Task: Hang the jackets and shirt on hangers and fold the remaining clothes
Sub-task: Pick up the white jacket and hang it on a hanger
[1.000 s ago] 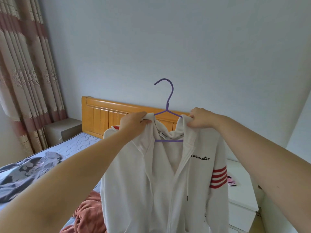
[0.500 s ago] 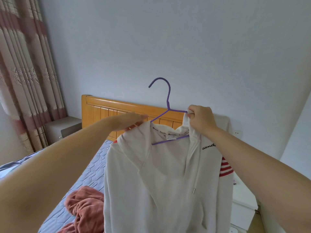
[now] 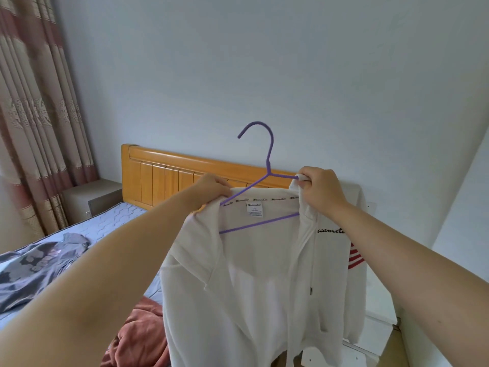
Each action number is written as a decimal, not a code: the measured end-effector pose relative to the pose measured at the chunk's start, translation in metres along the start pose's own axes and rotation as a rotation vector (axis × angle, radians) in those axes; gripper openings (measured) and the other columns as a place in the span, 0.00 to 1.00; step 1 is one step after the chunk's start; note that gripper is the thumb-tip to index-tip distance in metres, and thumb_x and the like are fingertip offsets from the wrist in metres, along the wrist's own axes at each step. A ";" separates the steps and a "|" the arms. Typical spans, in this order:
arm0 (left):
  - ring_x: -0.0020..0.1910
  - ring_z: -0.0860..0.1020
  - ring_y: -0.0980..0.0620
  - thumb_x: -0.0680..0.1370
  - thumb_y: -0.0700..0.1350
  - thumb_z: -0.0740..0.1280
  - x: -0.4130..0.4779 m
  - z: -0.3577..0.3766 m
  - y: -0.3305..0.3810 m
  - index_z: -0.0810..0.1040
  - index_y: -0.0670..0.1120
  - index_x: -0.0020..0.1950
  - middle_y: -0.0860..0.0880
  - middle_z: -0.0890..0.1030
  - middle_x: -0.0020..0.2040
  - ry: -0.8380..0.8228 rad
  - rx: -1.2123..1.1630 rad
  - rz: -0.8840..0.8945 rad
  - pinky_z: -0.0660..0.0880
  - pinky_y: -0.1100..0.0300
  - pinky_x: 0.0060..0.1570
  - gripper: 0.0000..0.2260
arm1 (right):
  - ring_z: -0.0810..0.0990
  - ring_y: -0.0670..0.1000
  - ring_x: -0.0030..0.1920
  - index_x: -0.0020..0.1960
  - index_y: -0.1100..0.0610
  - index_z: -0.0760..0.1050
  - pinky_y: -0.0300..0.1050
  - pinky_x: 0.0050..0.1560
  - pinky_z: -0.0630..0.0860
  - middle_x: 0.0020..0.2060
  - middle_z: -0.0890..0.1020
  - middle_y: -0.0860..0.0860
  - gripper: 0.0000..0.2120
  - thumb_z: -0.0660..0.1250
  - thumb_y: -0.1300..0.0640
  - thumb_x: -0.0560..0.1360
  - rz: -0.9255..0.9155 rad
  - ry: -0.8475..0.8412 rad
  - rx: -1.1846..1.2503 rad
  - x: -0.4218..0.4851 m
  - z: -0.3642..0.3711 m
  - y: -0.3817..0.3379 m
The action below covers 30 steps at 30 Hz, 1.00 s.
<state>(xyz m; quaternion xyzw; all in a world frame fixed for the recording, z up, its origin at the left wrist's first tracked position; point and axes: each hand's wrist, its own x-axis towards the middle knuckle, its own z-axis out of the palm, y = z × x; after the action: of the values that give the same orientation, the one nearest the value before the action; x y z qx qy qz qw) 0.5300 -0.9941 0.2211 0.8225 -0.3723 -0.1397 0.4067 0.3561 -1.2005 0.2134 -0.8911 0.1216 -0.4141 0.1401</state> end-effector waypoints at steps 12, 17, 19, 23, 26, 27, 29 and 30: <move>0.52 0.76 0.49 0.79 0.49 0.65 -0.009 -0.003 0.005 0.79 0.47 0.57 0.49 0.80 0.51 -0.127 0.640 0.229 0.70 0.60 0.50 0.10 | 0.74 0.53 0.37 0.32 0.52 0.68 0.42 0.35 0.67 0.30 0.77 0.49 0.15 0.64 0.63 0.75 0.197 0.058 0.015 -0.004 0.002 0.012; 0.42 0.76 0.46 0.80 0.46 0.61 -0.003 -0.001 -0.004 0.80 0.47 0.45 0.47 0.79 0.41 0.404 0.630 0.242 0.68 0.57 0.36 0.10 | 0.71 0.53 0.33 0.31 0.61 0.69 0.44 0.34 0.64 0.28 0.73 0.53 0.16 0.66 0.57 0.75 0.244 -0.059 0.048 0.006 -0.003 0.012; 0.40 0.75 0.47 0.80 0.47 0.61 0.000 0.000 -0.006 0.80 0.46 0.46 0.47 0.79 0.40 0.441 0.662 0.225 0.67 0.58 0.35 0.10 | 0.65 0.50 0.29 0.27 0.56 0.62 0.43 0.31 0.60 0.26 0.66 0.50 0.22 0.66 0.53 0.76 0.326 -0.195 0.007 0.009 -0.009 0.016; 0.39 0.74 0.49 0.80 0.46 0.61 0.001 0.007 -0.010 0.80 0.46 0.47 0.49 0.77 0.39 0.409 0.686 0.218 0.66 0.59 0.35 0.09 | 0.77 0.53 0.43 0.43 0.60 0.79 0.39 0.40 0.65 0.41 0.75 0.54 0.22 0.60 0.43 0.78 0.430 -0.456 0.027 0.012 -0.012 0.022; 0.39 0.74 0.50 0.80 0.46 0.61 0.004 0.012 -0.017 0.80 0.46 0.47 0.50 0.77 0.39 0.399 0.691 0.212 0.67 0.60 0.35 0.09 | 0.75 0.50 0.56 0.60 0.55 0.76 0.40 0.52 0.67 0.51 0.75 0.49 0.16 0.64 0.47 0.77 0.297 -0.583 0.089 0.012 -0.015 0.023; 0.38 0.74 0.50 0.80 0.47 0.62 0.005 0.012 -0.020 0.80 0.46 0.47 0.50 0.77 0.39 0.405 0.687 0.201 0.67 0.60 0.35 0.09 | 0.74 0.49 0.50 0.55 0.55 0.76 0.40 0.47 0.68 0.47 0.75 0.49 0.11 0.66 0.50 0.76 0.268 -0.636 0.031 0.010 -0.014 0.024; 0.38 0.74 0.50 0.80 0.47 0.62 0.008 0.012 -0.024 0.81 0.46 0.47 0.50 0.76 0.38 0.425 0.698 0.169 0.68 0.60 0.34 0.10 | 0.72 0.51 0.42 0.40 0.57 0.71 0.39 0.36 0.65 0.37 0.73 0.49 0.08 0.66 0.55 0.76 0.276 -0.629 -0.077 0.009 -0.008 0.030; 0.38 0.74 0.50 0.80 0.48 0.62 0.009 0.012 -0.026 0.81 0.46 0.46 0.50 0.76 0.38 0.431 0.696 0.162 0.68 0.60 0.34 0.10 | 0.71 0.52 0.40 0.36 0.56 0.68 0.40 0.33 0.63 0.34 0.71 0.49 0.12 0.65 0.57 0.76 0.296 -0.571 -0.091 0.008 -0.004 0.032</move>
<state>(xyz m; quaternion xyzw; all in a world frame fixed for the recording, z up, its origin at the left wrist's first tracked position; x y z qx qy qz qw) 0.5425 -0.9974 0.1939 0.8893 -0.3671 0.2025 0.1828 0.3547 -1.2332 0.2100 -0.9492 0.2241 -0.1169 0.1873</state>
